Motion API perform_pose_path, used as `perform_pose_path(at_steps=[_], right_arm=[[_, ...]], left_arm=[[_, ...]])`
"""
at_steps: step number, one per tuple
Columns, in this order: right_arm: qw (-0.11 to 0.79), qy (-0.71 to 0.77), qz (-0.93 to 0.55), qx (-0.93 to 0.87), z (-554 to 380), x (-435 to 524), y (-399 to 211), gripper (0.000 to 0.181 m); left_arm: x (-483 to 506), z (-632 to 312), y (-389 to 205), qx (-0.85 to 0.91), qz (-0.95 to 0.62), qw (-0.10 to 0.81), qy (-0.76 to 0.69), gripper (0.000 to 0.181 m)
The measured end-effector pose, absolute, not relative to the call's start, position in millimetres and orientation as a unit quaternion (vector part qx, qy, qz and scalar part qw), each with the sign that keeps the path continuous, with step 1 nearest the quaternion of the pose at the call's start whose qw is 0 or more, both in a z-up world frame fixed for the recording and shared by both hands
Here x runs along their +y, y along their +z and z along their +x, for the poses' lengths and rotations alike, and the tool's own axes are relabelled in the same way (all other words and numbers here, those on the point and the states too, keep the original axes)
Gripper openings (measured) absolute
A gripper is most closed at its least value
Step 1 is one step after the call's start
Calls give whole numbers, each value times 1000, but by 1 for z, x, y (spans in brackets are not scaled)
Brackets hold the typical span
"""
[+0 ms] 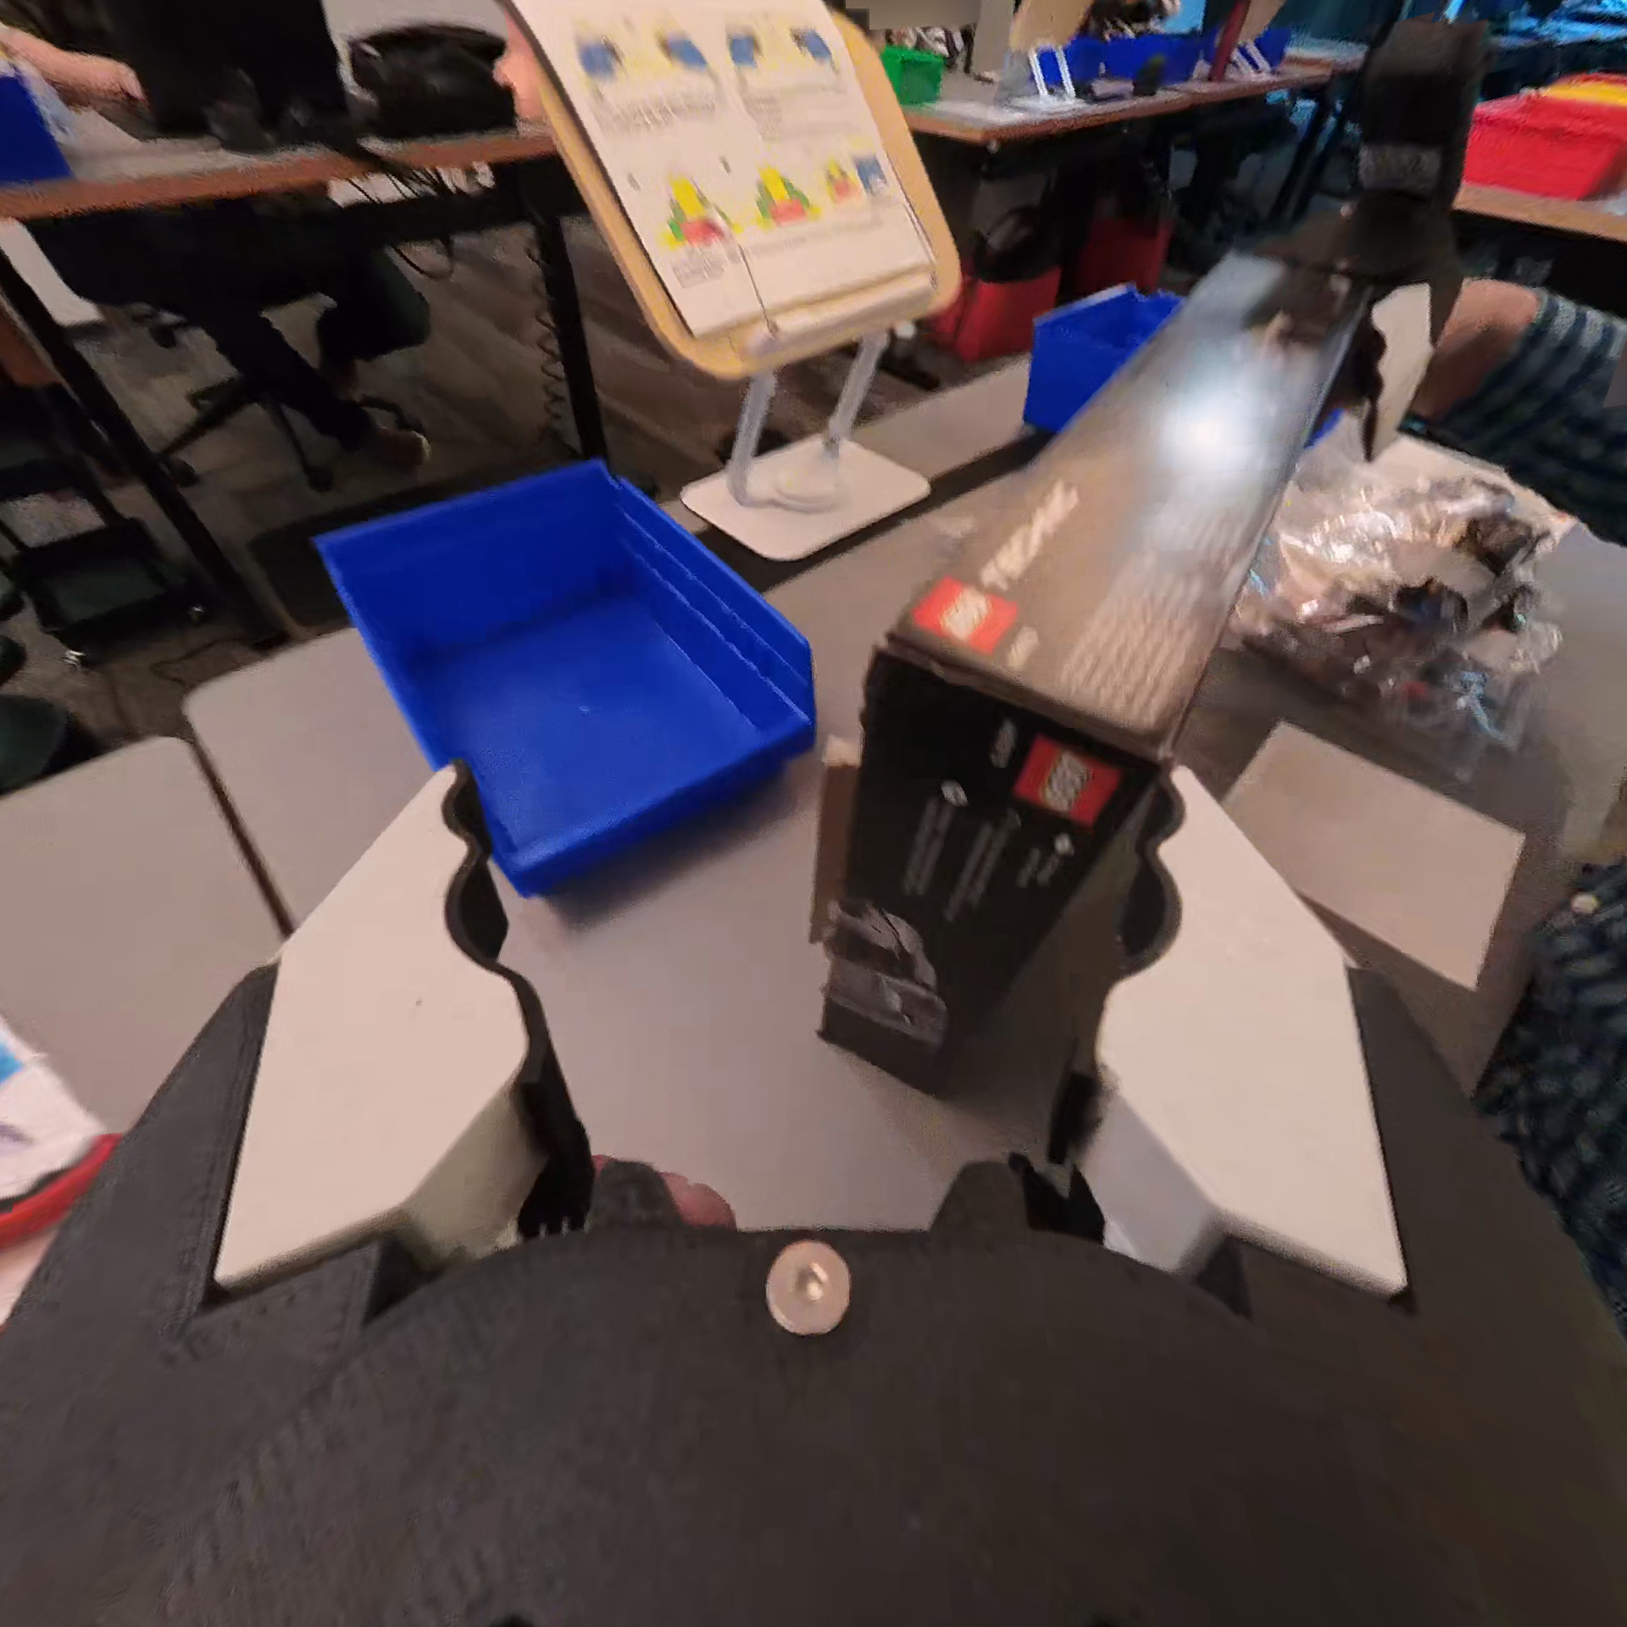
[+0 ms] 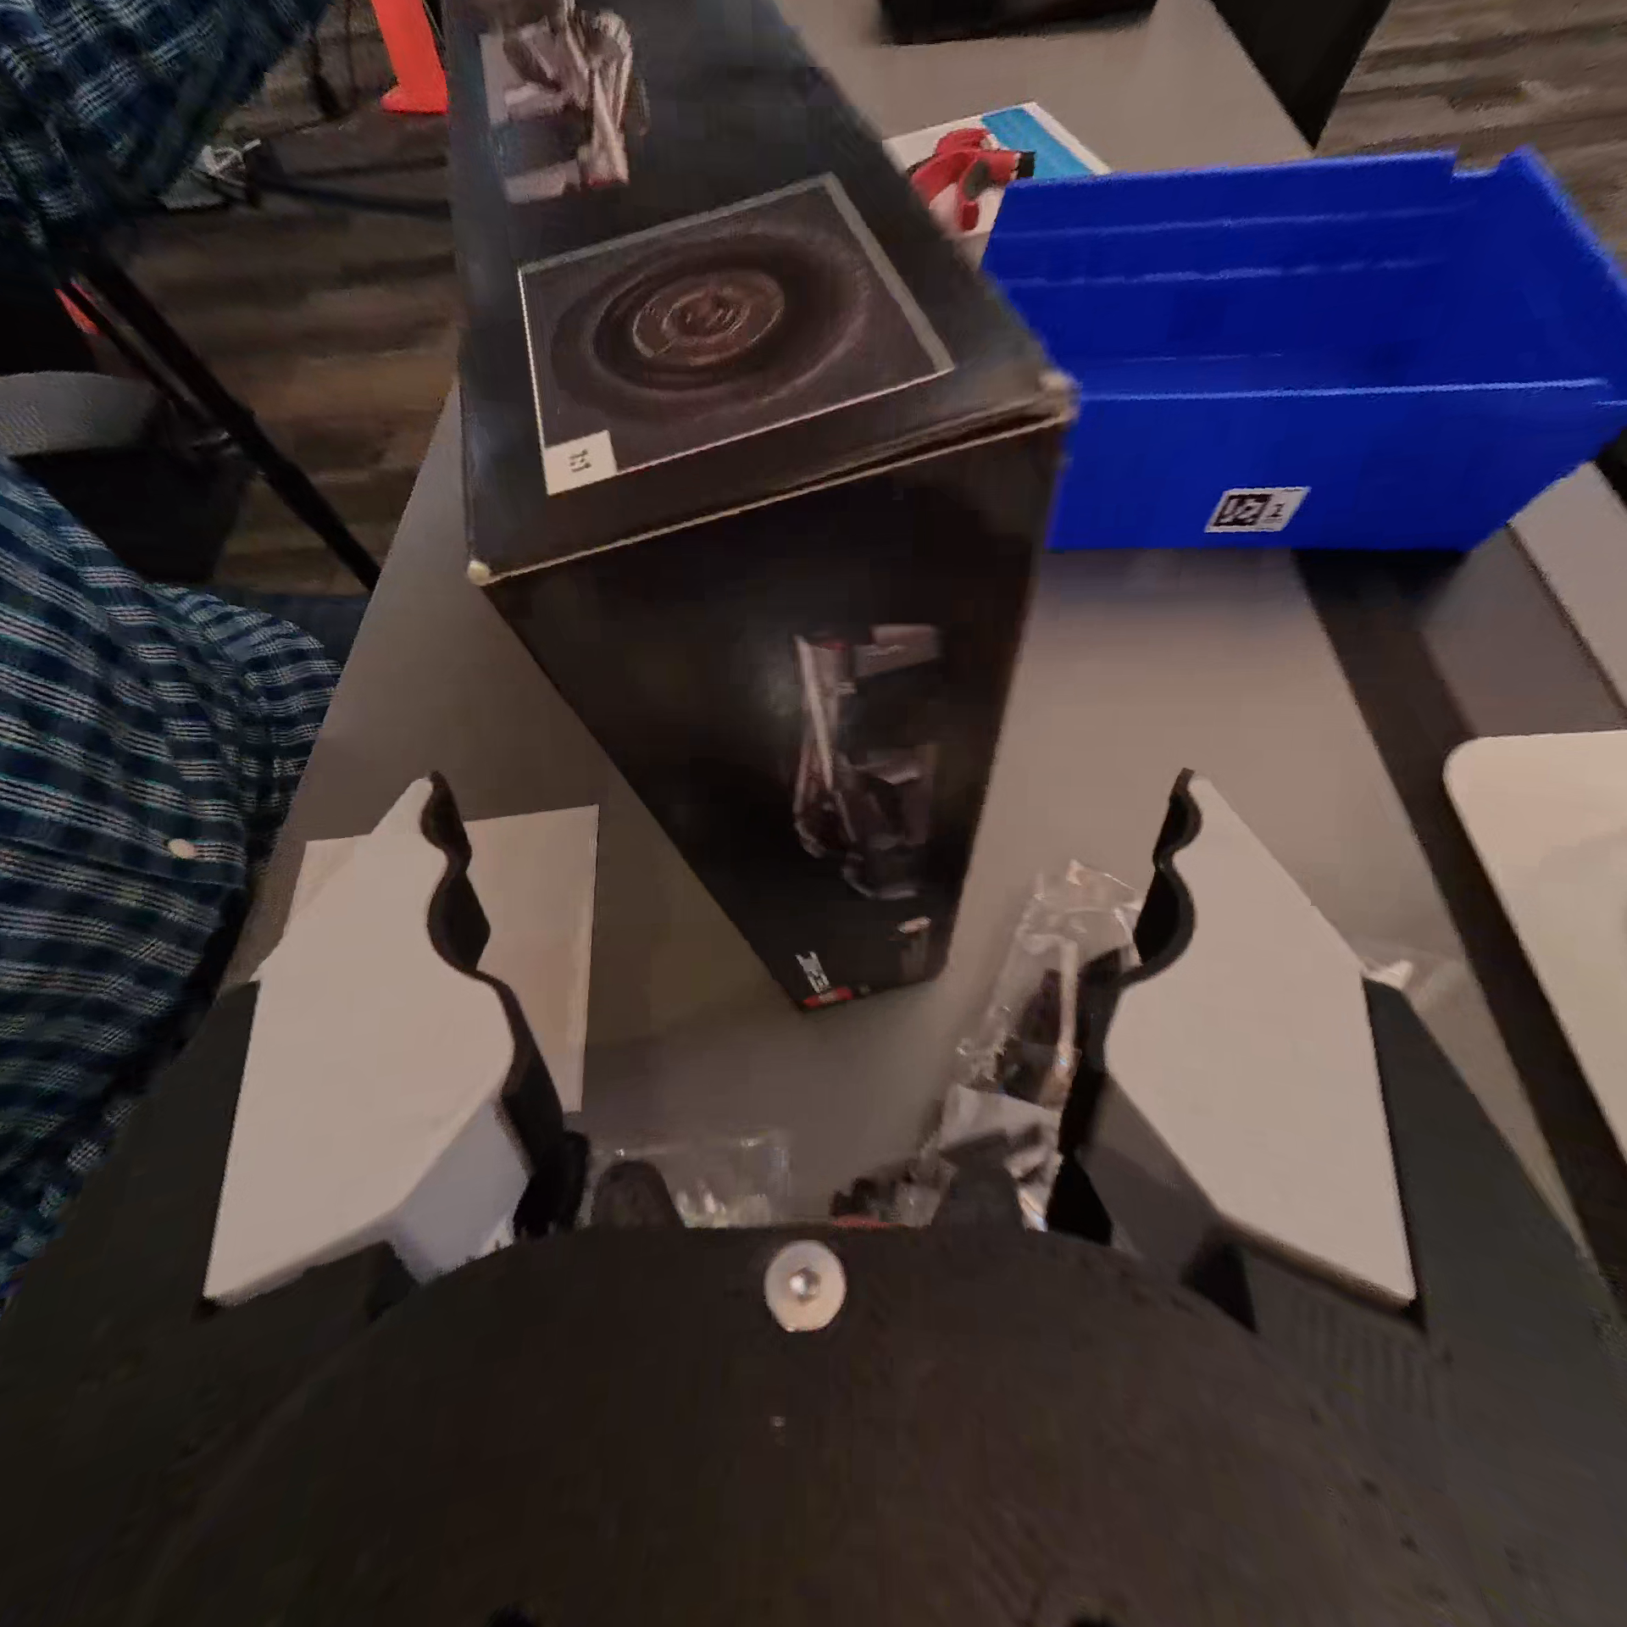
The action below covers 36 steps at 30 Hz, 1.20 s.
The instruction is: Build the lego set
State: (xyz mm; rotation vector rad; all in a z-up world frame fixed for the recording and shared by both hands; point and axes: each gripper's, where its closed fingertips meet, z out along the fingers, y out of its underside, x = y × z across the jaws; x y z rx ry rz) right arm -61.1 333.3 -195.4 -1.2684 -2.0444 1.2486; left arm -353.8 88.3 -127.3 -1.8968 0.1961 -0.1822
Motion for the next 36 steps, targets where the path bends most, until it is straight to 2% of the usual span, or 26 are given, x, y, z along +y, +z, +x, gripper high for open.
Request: perform_pose_path(at_steps=[5, 6, 7, 9, 12, 17, 24, 28, 36], right_arm=[[201, 455, -458, -737, -80, 306, -215, 135], [210, 457, -459, -732, -84, 306, -215, 127], [212, 460, -461, -728, -86, 305, -214, 116], [229, 454, -479, -716, -90, 313, -213, 98], [238, 473, -480, -699, -89, 313, -201, 96], [286, 474, -466, -690, -79, 337, -134, 96], [372, 430, -470, -675, -41, 432, -51, 98], [395, 409, -489, -661, -16, 489, -39, 99], [390, 397, -537, -633, 1, 570, -90, 100]], left_arm=[[118, -299, -204, 138, -829, 523, -139, 135], [123, -288, -206, 146, -819, 532, -158, 125], [129, -282, -207, 149, -808, 544, -168, 127], [139, -289, -204, 125, -797, 568, -161, 115], [146, -289, -185, 115, -772, 602, -168, 112], [172, -279, -123, 147, -753, 624, -147, 111], [280, -251, -36, 228, -714, 653, -104, 112], [352, -238, -32, 260, -711, 644, -110, 111], [450, -232, -100, 279, -727, 612, -138, 110]])
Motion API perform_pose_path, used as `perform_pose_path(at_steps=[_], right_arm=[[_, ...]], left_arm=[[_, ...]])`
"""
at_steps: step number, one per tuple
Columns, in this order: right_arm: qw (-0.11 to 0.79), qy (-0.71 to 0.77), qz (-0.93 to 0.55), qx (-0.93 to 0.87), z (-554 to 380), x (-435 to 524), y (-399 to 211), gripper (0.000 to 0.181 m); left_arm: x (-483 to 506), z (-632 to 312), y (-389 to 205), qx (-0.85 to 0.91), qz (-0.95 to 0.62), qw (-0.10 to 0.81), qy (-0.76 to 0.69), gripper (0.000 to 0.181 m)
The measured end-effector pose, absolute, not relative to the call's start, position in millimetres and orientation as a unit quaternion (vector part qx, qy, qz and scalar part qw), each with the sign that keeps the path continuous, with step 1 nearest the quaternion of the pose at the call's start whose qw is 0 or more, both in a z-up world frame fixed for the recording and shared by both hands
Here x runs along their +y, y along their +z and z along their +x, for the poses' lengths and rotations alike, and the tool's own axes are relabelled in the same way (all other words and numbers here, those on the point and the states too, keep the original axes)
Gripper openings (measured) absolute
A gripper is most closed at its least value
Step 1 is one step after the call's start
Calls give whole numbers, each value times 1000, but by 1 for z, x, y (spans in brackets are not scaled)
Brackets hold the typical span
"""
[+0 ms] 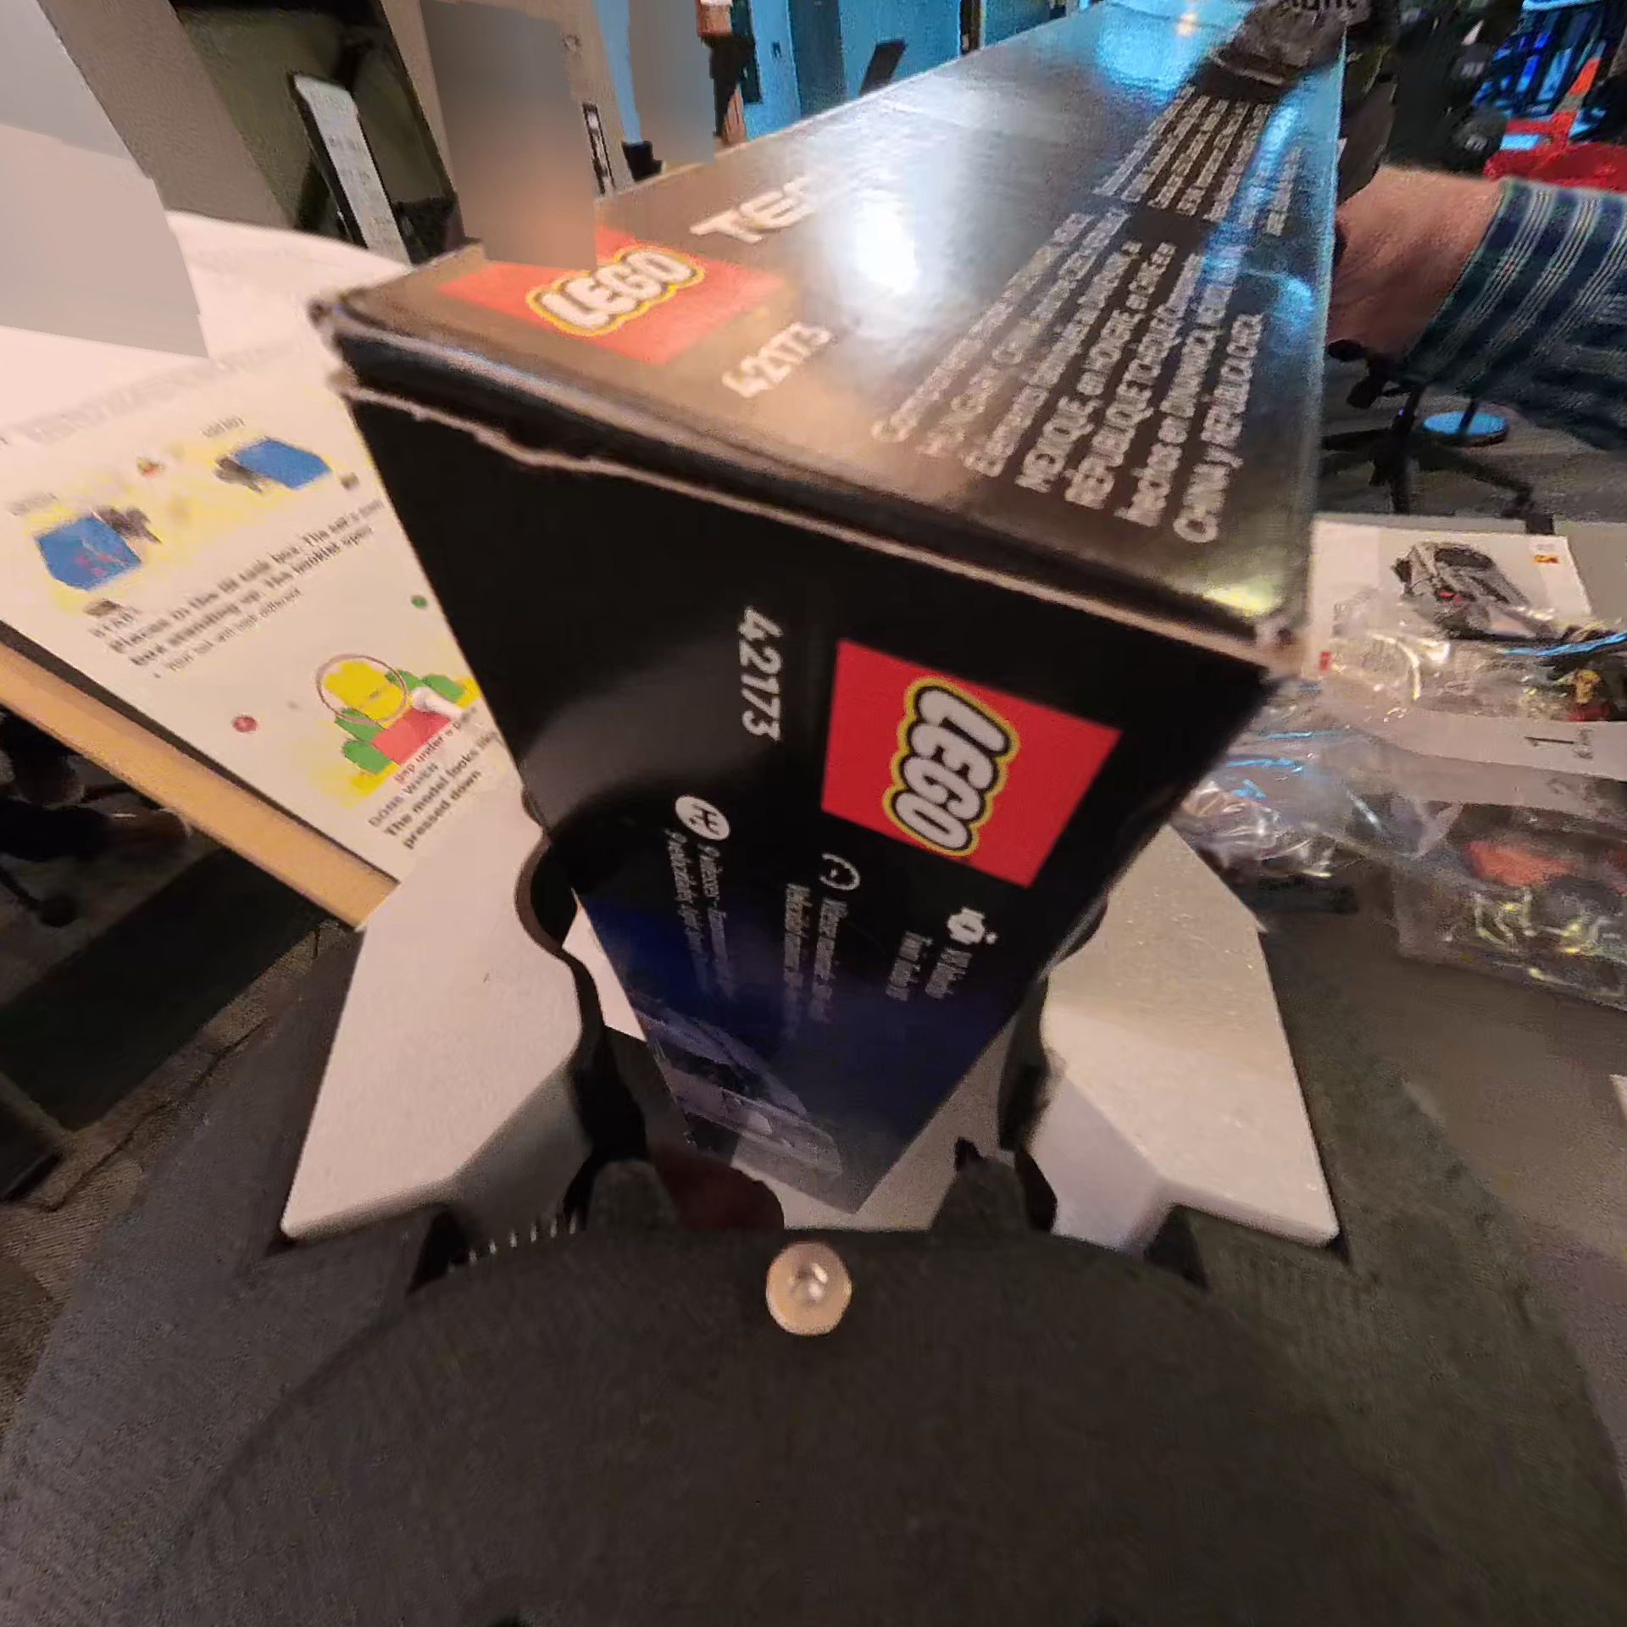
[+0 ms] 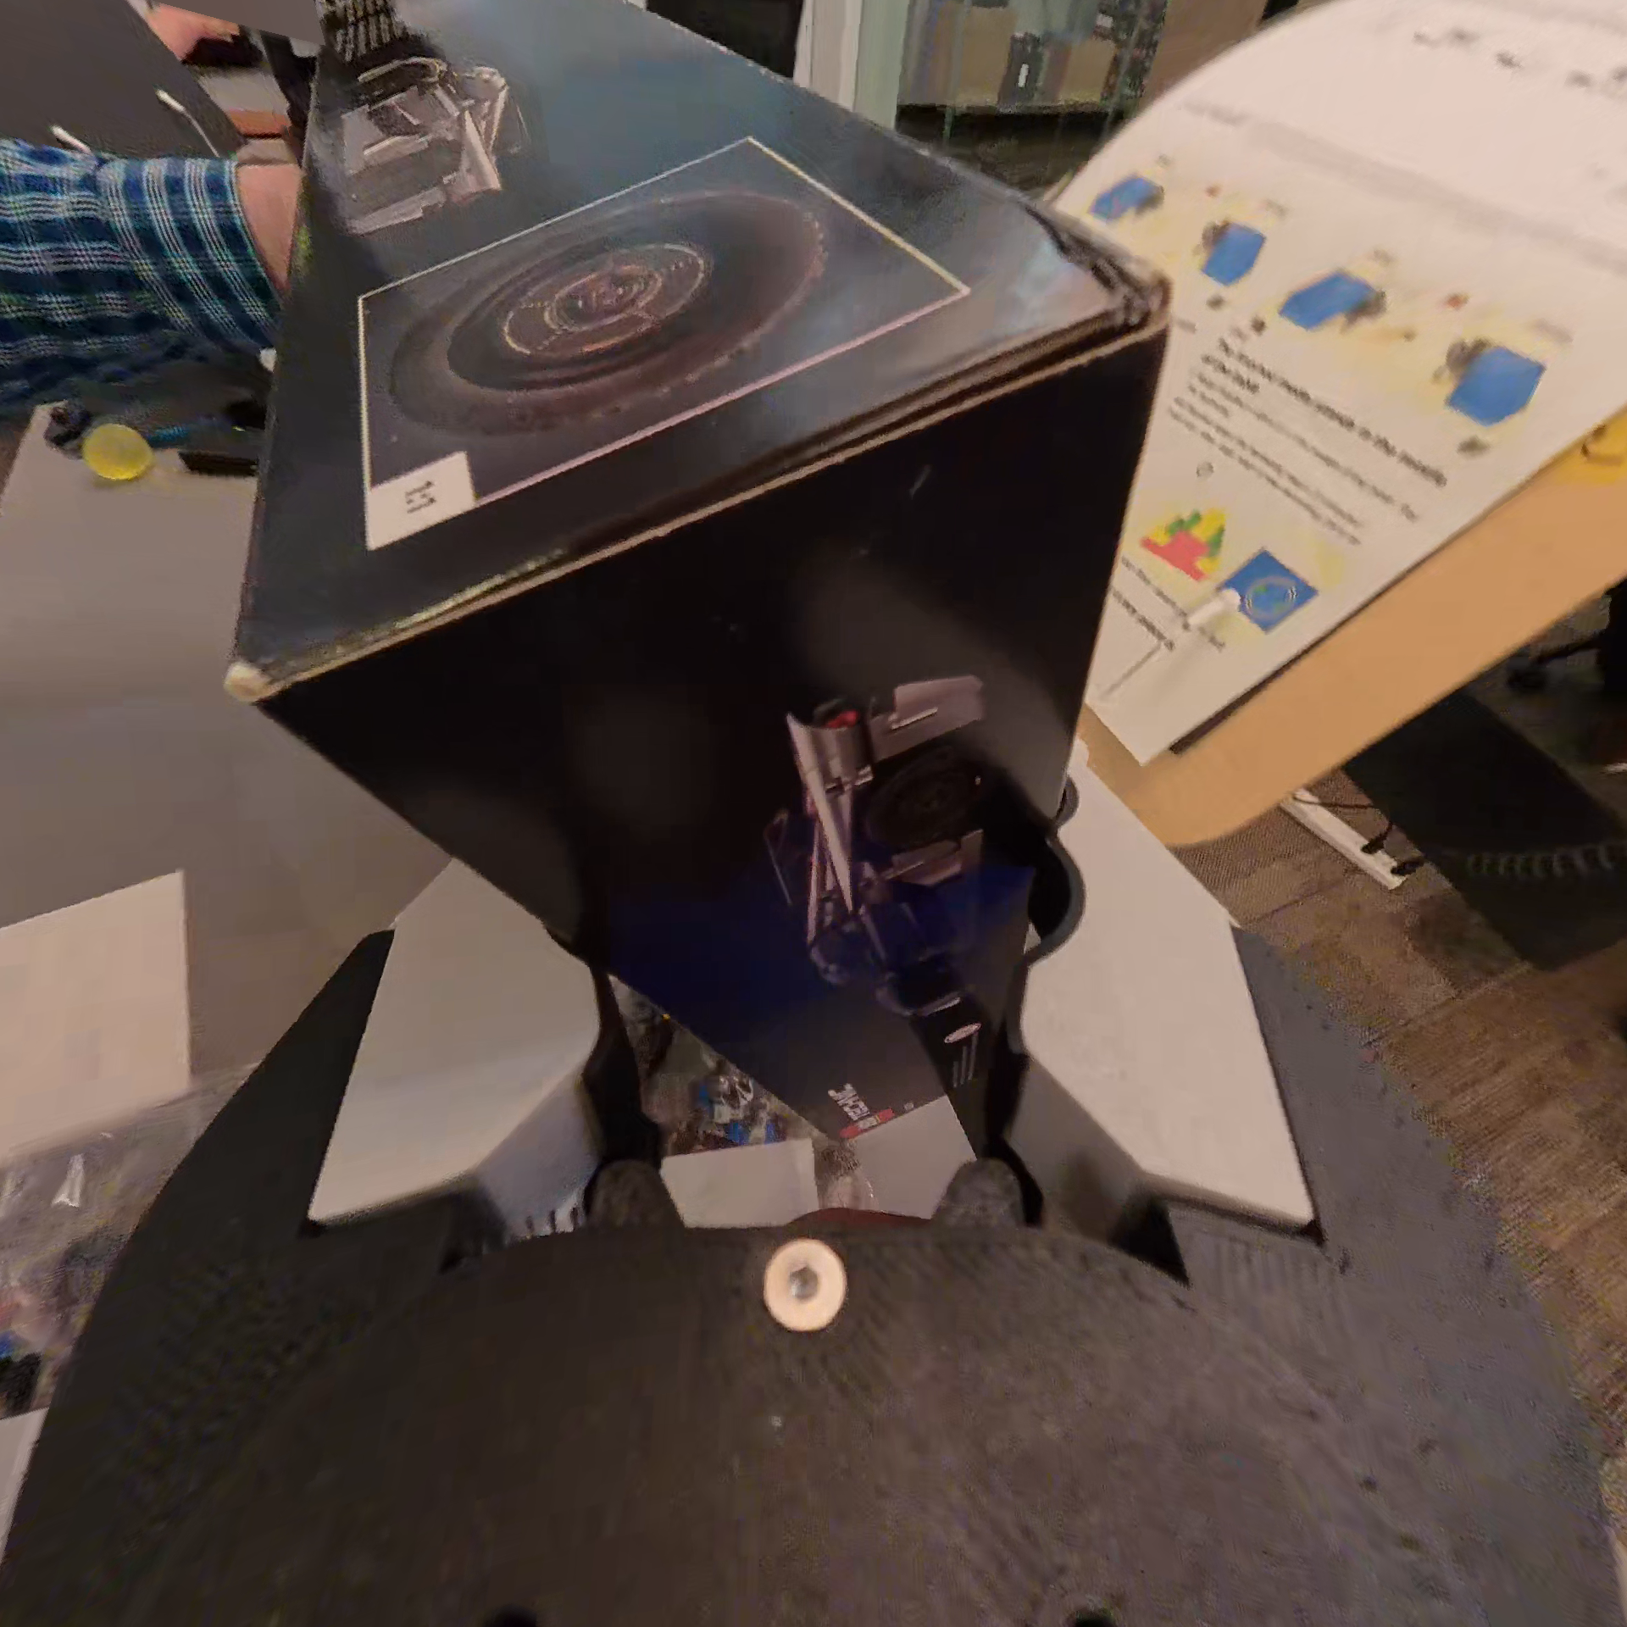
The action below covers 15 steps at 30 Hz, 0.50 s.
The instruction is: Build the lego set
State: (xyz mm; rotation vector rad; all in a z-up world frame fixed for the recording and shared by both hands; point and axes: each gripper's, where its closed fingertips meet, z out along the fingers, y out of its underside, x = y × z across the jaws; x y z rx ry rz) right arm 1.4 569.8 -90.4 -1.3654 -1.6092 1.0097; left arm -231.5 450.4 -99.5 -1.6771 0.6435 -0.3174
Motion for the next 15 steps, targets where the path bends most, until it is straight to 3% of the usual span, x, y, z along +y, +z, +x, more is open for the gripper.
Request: perform_pose_path(at_steps=[15], right_arm=[[366, 405, -567, -617, -11, 610, -178, 100]], left_arm=[[495, -249, -189, 284, -782, 543, -111, 111]])
